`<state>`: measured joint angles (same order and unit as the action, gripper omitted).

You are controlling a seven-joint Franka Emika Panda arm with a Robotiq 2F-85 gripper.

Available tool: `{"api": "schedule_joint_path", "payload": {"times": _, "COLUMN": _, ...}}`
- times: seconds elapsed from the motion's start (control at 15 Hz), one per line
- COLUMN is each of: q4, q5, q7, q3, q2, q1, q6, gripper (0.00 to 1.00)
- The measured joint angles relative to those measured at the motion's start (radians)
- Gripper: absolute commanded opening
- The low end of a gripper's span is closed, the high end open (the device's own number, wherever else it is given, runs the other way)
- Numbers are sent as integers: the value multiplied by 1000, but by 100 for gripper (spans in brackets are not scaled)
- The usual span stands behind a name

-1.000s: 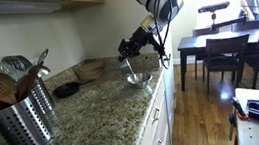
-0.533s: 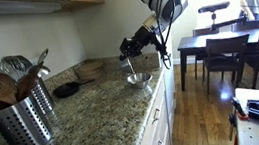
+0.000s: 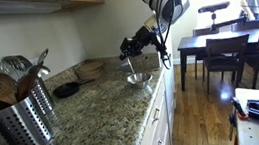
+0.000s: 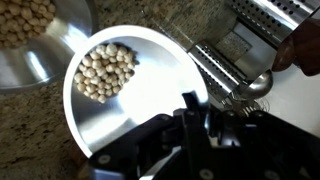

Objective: Pour the things in the bowl on the left into the bowl on the right

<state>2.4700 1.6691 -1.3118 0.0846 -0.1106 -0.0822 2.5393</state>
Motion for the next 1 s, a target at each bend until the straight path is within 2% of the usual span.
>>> {"api": "schedule_joint_path", "payload": {"times": 1.0, "q4": 22, "q5": 64, "q7": -72, "q3": 3, "q2": 0, "q1": -1, "q6": -26, "gripper": 4}}
